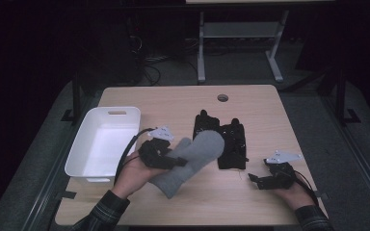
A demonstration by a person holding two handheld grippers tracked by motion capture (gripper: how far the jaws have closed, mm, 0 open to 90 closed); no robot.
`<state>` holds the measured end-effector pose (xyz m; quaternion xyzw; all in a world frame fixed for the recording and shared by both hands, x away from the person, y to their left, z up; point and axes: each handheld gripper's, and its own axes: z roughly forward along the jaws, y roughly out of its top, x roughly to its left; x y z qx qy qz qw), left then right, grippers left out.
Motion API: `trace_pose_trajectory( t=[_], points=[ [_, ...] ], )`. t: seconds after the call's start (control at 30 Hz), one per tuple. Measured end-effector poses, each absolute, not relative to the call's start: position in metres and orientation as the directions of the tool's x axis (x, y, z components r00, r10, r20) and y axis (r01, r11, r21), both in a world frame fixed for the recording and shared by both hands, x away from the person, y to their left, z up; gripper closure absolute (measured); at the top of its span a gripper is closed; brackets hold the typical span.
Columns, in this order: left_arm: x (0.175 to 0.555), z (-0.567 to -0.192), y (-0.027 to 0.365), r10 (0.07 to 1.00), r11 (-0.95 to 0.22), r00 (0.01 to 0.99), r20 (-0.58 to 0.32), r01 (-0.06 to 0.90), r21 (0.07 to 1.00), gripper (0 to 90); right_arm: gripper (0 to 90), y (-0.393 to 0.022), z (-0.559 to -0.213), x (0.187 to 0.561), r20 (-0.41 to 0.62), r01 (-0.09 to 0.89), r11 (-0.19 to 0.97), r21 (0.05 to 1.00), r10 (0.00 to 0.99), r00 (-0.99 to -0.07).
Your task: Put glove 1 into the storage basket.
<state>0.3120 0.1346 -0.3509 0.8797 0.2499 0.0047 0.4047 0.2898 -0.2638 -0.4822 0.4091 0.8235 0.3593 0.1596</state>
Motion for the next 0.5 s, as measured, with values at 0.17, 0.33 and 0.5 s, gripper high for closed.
trace_pose_trajectory(
  t=[0.17, 0.33, 0.5],
  points=[
    [0.324, -0.324, 0.164, 0.493, -0.504, 0.850, -0.184, 0.452, 0.736, 69.5, 13.2, -0.264, -0.482, 0.290, 0.033, 0.562, 0.404, 0.722, 0.791, -0.611],
    [0.334, -0.311, 0.185, 0.524, -0.476, 0.831, -0.189, 0.469, 0.744, 69.4, 13.2, -0.264, -0.482, 0.290, 0.033, 0.562, 0.403, 0.722, 0.792, -0.610],
    [0.344, -0.301, 0.208, 0.569, -0.459, 0.803, -0.176, 0.488, 0.743, 69.4, 13.0, -0.264, -0.482, 0.290, 0.032, 0.562, 0.403, 0.722, 0.792, -0.609]
  ],
)
